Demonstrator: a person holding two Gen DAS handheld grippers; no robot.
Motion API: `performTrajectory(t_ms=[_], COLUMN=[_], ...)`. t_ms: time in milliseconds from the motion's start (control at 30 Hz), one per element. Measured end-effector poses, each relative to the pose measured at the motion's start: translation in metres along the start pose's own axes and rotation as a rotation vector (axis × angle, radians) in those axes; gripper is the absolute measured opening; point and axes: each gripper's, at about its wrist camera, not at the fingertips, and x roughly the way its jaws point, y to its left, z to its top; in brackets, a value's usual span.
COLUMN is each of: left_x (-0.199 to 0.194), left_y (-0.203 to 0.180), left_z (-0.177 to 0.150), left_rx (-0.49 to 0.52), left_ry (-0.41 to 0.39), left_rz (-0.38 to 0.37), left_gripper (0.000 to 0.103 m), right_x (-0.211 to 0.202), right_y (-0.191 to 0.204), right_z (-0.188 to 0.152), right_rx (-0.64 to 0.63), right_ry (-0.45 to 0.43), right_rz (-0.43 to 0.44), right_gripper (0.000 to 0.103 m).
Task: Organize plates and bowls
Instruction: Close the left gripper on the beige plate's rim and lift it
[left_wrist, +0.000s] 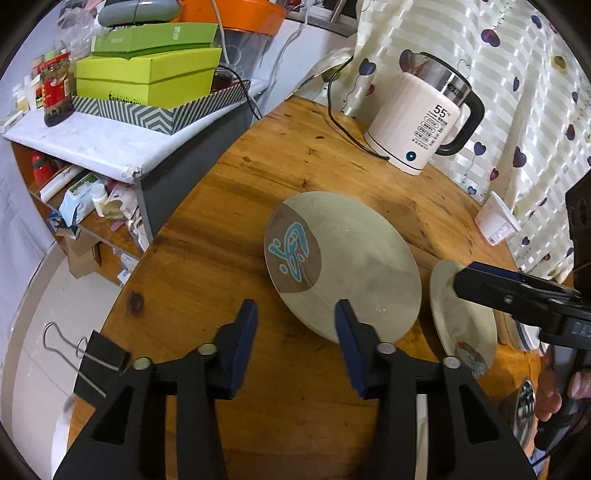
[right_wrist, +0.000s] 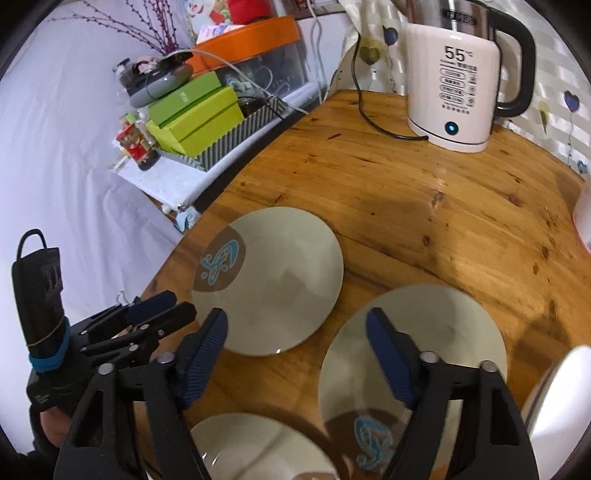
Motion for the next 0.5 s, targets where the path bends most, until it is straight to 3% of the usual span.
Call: performTrajectory(t_ms=[167,500], left_x=[0.01,0.025], left_y=[0.006,0.015], left_z=[0.005,0.01], left_rx=[-0.025,-0.06], left_ry=[0.012,0.022], left_rz=[-0.01,-0.02], left_gripper=[0.038,0.037], right_x=[0.021,0.05], right_y=[-0.006,-0.017], right_z=[0.009,0.021], right_rx=[0.011,0.034], right_ry=[0.034,0.065], right_rz=[0.0,-0.014], right_gripper=[0.052,0.043])
